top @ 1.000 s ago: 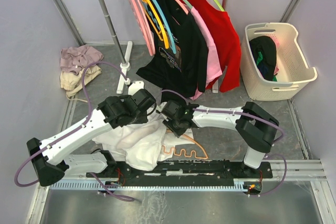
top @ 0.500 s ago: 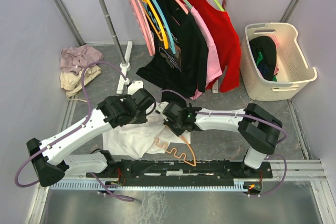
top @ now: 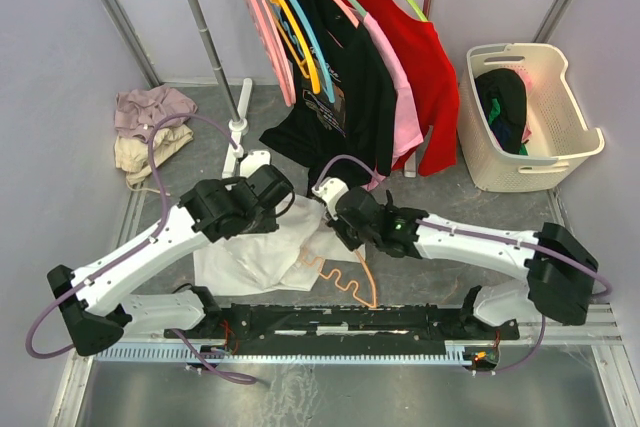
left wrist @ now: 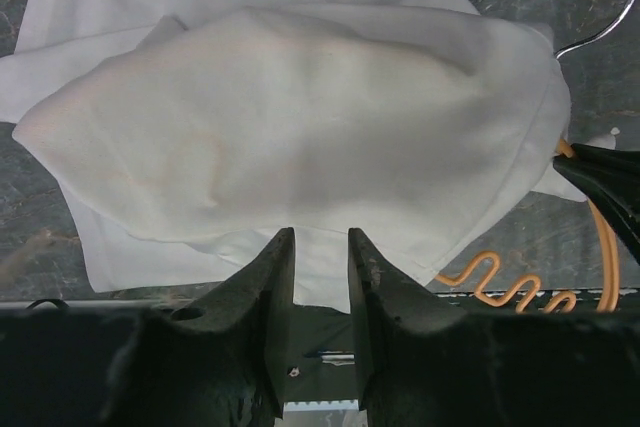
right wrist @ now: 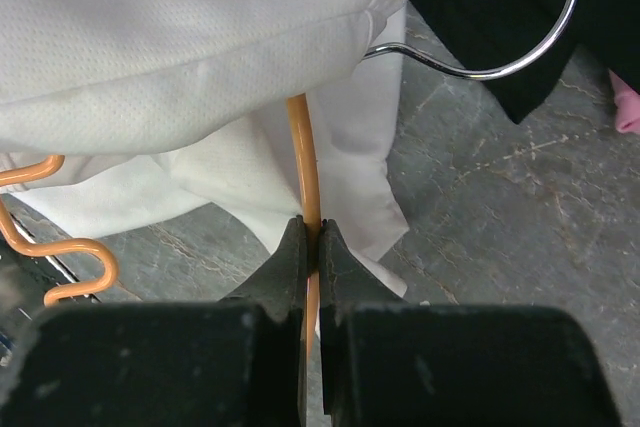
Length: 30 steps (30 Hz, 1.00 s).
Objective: Place the t-shirt on the hanger
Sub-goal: Pick up the hanger at the center of the board.
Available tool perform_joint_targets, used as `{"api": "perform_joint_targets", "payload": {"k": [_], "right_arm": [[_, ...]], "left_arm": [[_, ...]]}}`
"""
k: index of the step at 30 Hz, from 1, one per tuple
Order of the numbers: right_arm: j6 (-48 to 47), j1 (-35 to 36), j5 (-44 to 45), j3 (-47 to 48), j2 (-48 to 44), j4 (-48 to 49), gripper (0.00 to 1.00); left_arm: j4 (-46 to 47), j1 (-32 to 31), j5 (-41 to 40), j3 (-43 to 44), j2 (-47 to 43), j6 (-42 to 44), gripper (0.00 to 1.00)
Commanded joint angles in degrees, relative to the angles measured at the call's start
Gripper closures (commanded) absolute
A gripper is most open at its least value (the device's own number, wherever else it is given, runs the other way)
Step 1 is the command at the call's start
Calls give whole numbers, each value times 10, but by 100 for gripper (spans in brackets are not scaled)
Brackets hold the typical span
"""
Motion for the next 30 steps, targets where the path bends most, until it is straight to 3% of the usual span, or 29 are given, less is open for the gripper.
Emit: {"api": "perform_joint_targets", "payload": {"k": [1, 7, 18, 23, 30], "right_arm": [[26, 0, 26, -25, -56, 68, 99], [41, 0, 65, -32, -134, 20, 99], [56, 0, 126, -7, -226, -110, 99], [66, 0, 131, 17, -257, -146, 99], [70, -1, 134, 64, -259, -178, 99]], "left_arm": [[-20, 4, -26, 50, -11, 33, 66], [-47, 3, -27, 87, -27, 27, 61], [-57, 4, -22, 69, -120, -10, 52], [3, 3, 23, 20, -176, 13, 48], [144, 4, 116, -113, -243, -1, 47]]}}
